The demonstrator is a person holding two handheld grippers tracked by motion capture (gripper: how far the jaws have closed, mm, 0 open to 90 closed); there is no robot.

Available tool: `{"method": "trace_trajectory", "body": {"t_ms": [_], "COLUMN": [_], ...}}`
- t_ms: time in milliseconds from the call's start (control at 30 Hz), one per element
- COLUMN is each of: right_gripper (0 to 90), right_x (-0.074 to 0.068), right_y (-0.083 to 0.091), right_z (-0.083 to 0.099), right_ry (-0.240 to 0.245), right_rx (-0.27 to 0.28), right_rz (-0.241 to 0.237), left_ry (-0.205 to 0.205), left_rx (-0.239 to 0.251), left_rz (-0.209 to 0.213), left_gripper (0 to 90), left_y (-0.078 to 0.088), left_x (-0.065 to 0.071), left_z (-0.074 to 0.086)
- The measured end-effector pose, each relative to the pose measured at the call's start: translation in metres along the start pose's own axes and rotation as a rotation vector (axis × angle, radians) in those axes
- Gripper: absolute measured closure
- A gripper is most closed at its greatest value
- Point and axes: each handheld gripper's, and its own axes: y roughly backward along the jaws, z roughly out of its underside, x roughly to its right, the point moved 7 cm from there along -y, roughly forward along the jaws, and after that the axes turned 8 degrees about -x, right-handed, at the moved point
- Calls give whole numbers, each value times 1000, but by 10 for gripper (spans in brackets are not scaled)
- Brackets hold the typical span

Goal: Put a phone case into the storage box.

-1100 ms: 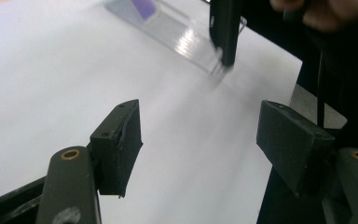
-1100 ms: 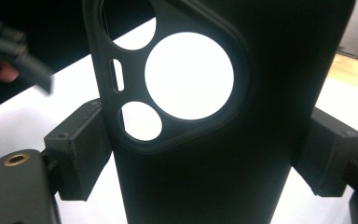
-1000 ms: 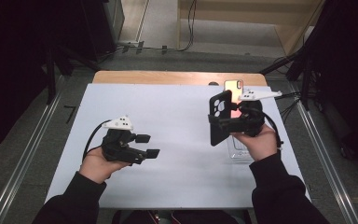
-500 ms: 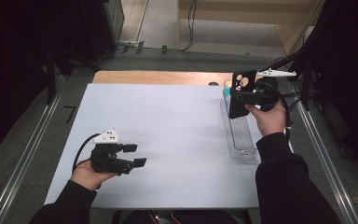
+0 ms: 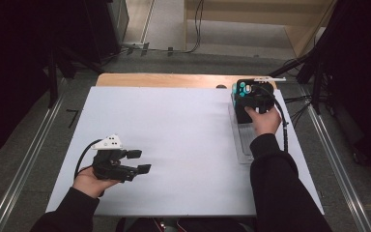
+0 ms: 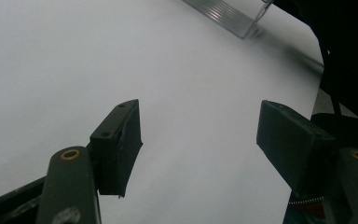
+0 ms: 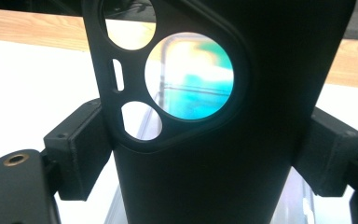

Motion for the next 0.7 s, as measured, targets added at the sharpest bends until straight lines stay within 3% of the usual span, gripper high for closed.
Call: {"method": "trace_trajectory", "body": {"t_ms": [267, 433, 500, 700], "right_gripper": [115, 12, 0, 0], "right_x": [6, 6, 8, 5], "right_y": [-23, -23, -21, 5], "right_z": [-2, -7, -7, -5], "right_ry": [-20, -37, -25, -17], "right_rx": [2, 33, 18, 22], "right_rz": [-11, -70, -45, -60], "left_ry": [4, 15, 25, 54], "left_rx": [3, 5, 13, 26], "left_rz": [11, 5, 5, -7], "left_gripper": [311, 311, 311, 309], "left_y": [-1, 0, 1, 3], "left_x": [-1, -5, -7, -11], "left_z": [1, 2, 2, 2]}}
